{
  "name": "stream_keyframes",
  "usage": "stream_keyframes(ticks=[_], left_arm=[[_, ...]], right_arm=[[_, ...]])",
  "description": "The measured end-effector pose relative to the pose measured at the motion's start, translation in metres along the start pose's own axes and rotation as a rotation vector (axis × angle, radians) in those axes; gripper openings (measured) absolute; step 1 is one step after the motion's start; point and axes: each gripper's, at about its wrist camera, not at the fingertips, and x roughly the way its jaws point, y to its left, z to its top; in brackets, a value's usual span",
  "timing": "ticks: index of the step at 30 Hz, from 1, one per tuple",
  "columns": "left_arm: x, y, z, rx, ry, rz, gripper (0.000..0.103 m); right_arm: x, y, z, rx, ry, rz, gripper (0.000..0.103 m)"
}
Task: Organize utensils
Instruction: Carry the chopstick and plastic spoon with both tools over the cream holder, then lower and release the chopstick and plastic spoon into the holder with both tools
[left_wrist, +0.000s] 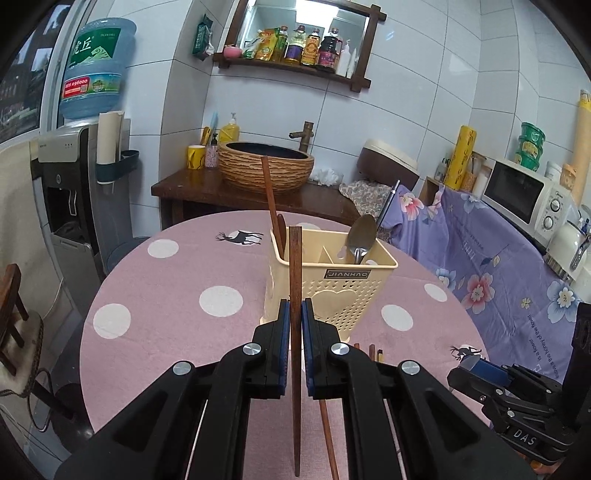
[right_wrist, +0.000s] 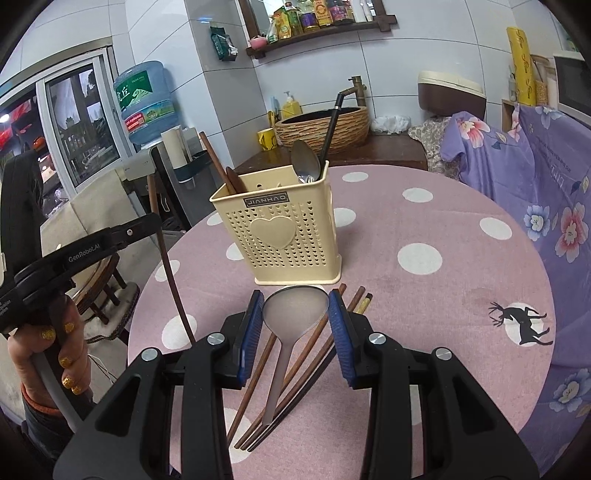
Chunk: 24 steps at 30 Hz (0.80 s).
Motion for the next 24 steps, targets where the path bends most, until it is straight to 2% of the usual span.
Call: stream_keyframes(ticks=[10,17,22,24], left_arm=[[-0.017,-0.003,0.028,0.002,-0.060,-0.030,0.007],[-0.037,-0.014,0.092,-0.006,-0.198,-0.038,0.007],[-0.032,-0.016,0.143,-0.057,-0.306,-0.009,0.007],[-0.025,-0.016,0.154,-0.071,-0.335,0.008,0.007]], right_arm=[[-0.004,0.013,0.033,-0.058,-0.062,-0.020,0.037],[-0.015,0.035,0.107,-0.128,-0.219,-0.075,0.037],[-0.011,0.041,0.160,-0.124,-0.330,-0.130,0.037],[-0.003,0.042,0.174,-0.121,-0.357,-0.161,0.037]])
